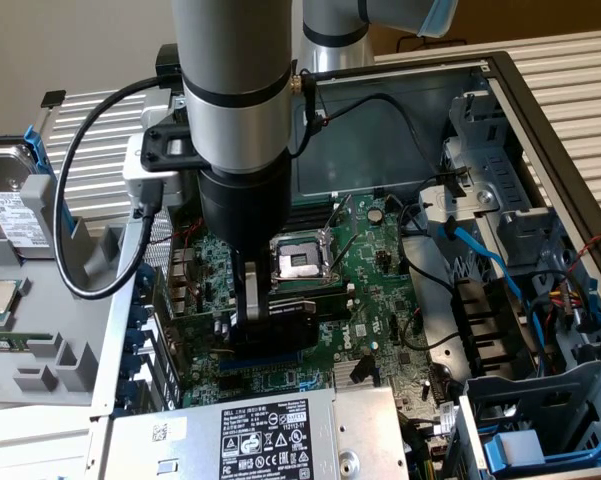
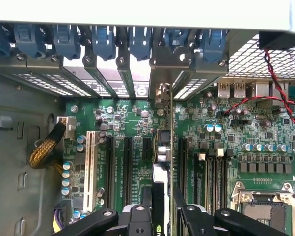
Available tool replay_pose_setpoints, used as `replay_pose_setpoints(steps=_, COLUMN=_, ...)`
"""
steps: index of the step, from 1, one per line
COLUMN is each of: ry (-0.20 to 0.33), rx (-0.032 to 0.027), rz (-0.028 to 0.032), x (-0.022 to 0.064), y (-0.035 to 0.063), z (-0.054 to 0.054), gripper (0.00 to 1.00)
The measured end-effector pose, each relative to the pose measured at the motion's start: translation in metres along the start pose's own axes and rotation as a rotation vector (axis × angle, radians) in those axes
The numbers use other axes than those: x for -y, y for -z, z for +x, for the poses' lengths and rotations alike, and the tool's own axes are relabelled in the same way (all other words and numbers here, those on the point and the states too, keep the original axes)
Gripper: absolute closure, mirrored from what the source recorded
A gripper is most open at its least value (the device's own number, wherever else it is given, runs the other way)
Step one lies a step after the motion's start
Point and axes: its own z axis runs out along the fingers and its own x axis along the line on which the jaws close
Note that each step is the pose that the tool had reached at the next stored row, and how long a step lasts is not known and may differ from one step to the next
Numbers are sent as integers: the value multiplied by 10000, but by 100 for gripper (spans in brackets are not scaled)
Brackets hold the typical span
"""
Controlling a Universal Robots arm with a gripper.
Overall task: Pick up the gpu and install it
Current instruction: 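Insert the gpu into the slot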
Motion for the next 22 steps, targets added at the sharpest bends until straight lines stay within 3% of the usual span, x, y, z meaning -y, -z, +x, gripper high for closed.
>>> replay_pose_setpoints(steps=22, ry=-138, rx=9, rz=0, x=8, y=1, z=6, gripper=73)
